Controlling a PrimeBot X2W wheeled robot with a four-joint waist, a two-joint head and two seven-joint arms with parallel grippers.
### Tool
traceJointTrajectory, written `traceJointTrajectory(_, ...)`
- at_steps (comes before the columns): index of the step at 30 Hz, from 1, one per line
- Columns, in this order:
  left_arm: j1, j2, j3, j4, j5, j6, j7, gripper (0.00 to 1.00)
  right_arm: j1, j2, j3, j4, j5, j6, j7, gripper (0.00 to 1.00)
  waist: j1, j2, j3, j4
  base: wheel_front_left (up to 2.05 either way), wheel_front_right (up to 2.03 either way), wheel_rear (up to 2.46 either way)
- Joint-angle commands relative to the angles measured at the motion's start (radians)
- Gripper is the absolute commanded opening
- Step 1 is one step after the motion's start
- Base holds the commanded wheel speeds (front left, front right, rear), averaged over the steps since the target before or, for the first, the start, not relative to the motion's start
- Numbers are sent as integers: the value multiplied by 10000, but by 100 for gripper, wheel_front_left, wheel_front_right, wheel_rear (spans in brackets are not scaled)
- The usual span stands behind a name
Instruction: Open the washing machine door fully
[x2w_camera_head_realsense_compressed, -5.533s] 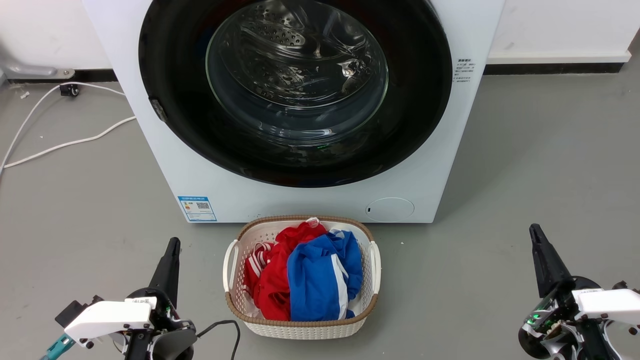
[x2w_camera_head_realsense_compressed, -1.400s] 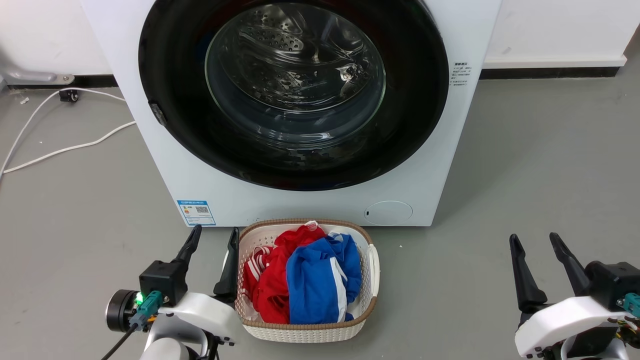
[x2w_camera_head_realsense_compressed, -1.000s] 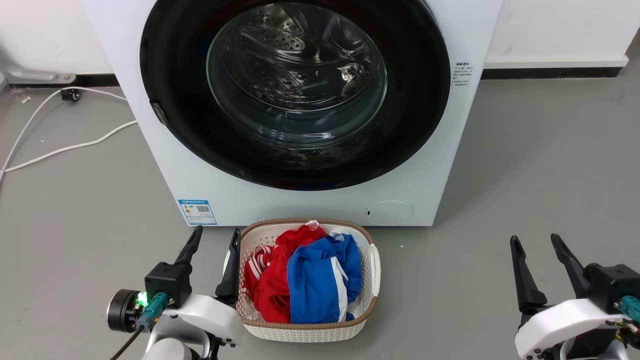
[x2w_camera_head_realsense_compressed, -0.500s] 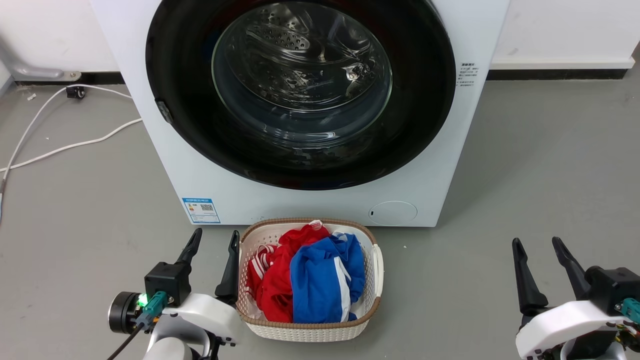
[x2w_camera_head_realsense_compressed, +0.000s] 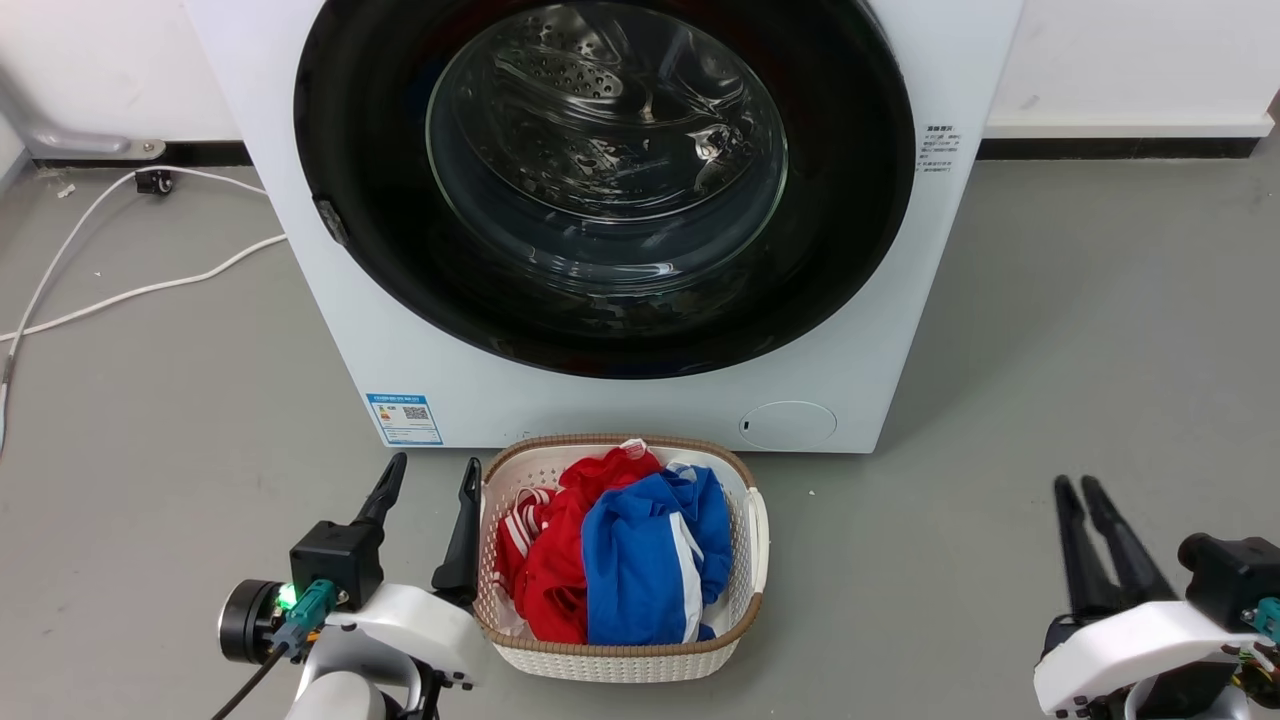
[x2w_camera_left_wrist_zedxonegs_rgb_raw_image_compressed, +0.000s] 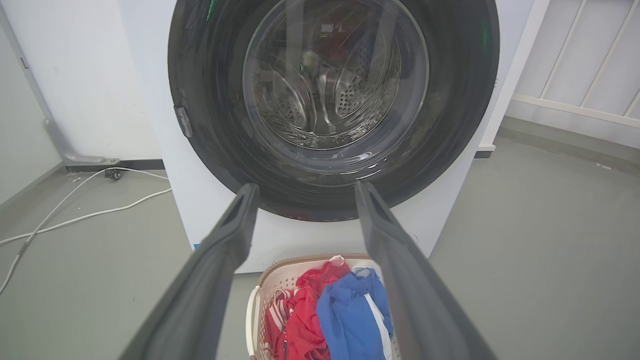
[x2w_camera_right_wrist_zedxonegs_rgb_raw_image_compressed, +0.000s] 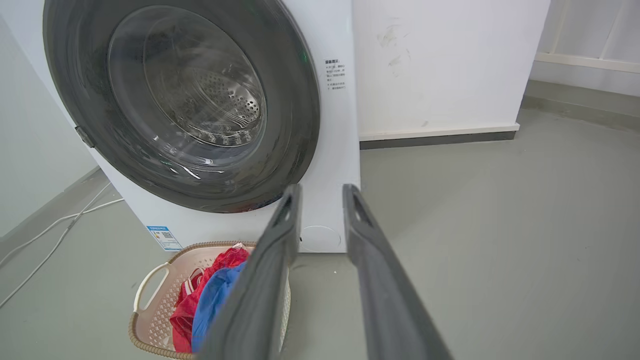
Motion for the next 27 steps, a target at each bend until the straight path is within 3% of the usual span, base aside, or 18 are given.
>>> traceJointTrajectory(1,-100,15,-13,-27,-4,8,-27,100,-110,24,-24,35,123,1,-10,0,0,0,-3,-1,0,0,0)
traceJointTrajectory(4,-105,20,-24,-35,-4,30,-27,100,-146,22,-135,125,1008,-1,65,0,0,0,-8,-8,0,0,0)
traceJointTrajectory(7,-115,26,-31,-35,-10,31,-25,100,-195,22,-187,405,3760,1,326,0,0,0,-25,-8,0,0,0)
traceJointTrajectory(8,-114,22,-31,-47,-20,39,-25,100,-297,22,-143,464,5804,2,495,0,0,0,-37,-13,0,0,0)
traceJointTrajectory(16,-127,17,-135,-218,4,-44,-25,100,-740,15,-529,684,12687,2,779,0,0,0,-3,-42,0,0,0)
traceJointTrajectory(20,-232,99,-119,-324,9,-80,-25,100,-1326,15,-922,1168,14641,2,1077,0,0,0,276,-103,0,0,0)
traceJointTrajectory(27,-641,252,-125,-606,86,-116,-25,100,-3194,-1056,-1080,2838,15840,2,1659,0,0,0,1030,-43,0,0,0)
